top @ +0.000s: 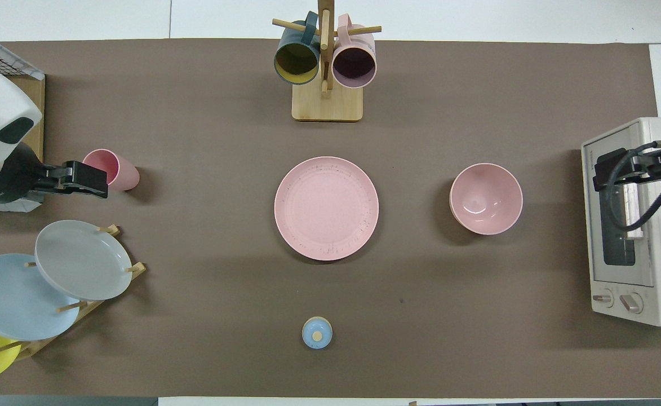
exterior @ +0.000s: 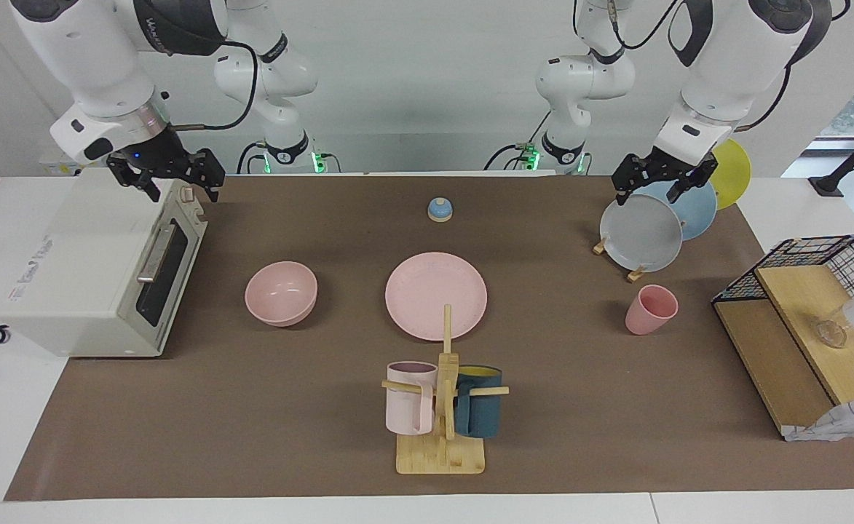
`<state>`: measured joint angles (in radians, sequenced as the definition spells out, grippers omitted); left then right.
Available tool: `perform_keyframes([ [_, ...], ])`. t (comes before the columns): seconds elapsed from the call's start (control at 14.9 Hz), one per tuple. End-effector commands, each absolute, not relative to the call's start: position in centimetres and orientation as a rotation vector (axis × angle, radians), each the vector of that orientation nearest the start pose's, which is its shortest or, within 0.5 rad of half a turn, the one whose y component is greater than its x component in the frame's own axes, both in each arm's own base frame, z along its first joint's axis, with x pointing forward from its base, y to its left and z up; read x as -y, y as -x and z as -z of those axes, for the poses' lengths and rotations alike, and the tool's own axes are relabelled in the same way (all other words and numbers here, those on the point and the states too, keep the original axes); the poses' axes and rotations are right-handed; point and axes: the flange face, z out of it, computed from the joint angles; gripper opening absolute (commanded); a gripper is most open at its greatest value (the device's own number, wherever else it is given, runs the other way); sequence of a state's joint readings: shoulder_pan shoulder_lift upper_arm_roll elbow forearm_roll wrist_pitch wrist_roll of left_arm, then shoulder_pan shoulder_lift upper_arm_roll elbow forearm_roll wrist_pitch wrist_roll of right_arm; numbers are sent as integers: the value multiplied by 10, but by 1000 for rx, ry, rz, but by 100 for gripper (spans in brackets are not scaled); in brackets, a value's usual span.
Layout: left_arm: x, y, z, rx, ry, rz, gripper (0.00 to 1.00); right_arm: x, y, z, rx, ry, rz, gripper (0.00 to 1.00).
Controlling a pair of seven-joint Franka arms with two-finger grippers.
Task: Organize tableware
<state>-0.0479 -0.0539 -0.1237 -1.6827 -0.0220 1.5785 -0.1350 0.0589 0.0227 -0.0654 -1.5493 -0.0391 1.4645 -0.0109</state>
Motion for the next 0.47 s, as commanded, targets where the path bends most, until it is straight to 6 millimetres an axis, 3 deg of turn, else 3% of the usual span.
perform_keyframes([
  [0.0,94,-521,-604,-50,3159,-64,100,10,-552,-615,35,3155,-148,100],
  [0.27,94,-521,-604,-43,3159,-64,100,-3,-548,-612,79,3150,-138,100],
  [0.4,93,-522,-604,-38,3160,-62,100,-53,-558,-596,161,3097,16,100],
])
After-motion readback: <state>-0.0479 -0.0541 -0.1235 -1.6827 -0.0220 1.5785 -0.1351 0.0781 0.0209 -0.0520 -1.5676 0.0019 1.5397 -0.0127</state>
